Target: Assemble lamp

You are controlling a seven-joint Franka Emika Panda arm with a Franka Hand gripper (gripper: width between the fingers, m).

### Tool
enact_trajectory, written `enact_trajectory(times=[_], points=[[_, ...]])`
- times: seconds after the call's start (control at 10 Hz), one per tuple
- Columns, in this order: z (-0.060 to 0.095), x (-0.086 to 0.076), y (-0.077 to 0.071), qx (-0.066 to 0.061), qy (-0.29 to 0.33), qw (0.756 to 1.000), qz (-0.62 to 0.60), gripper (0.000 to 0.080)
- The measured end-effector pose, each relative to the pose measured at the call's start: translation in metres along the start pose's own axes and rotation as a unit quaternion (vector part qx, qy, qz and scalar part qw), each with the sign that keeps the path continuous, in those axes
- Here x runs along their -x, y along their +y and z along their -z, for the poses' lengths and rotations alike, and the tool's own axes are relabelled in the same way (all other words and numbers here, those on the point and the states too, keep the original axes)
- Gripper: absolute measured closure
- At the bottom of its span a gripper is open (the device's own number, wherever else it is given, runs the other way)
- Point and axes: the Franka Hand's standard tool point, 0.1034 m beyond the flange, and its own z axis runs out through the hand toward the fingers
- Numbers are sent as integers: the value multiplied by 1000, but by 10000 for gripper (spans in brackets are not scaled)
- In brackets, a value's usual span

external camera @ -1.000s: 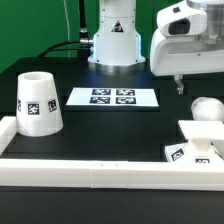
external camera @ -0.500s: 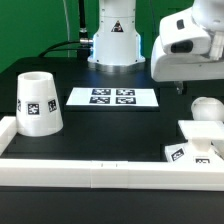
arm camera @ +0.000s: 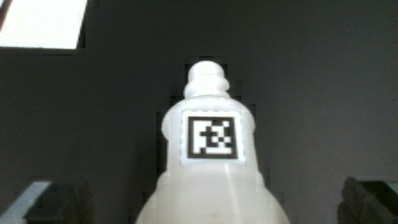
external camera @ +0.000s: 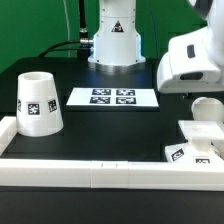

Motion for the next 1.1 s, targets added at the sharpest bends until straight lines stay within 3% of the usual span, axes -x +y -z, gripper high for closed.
enact_trajectory(times=[0.2,1.1], points=[[-7,-7,0,1,-38,999,1,101],[-29,-34,-3,1,-15,1000,1,101]])
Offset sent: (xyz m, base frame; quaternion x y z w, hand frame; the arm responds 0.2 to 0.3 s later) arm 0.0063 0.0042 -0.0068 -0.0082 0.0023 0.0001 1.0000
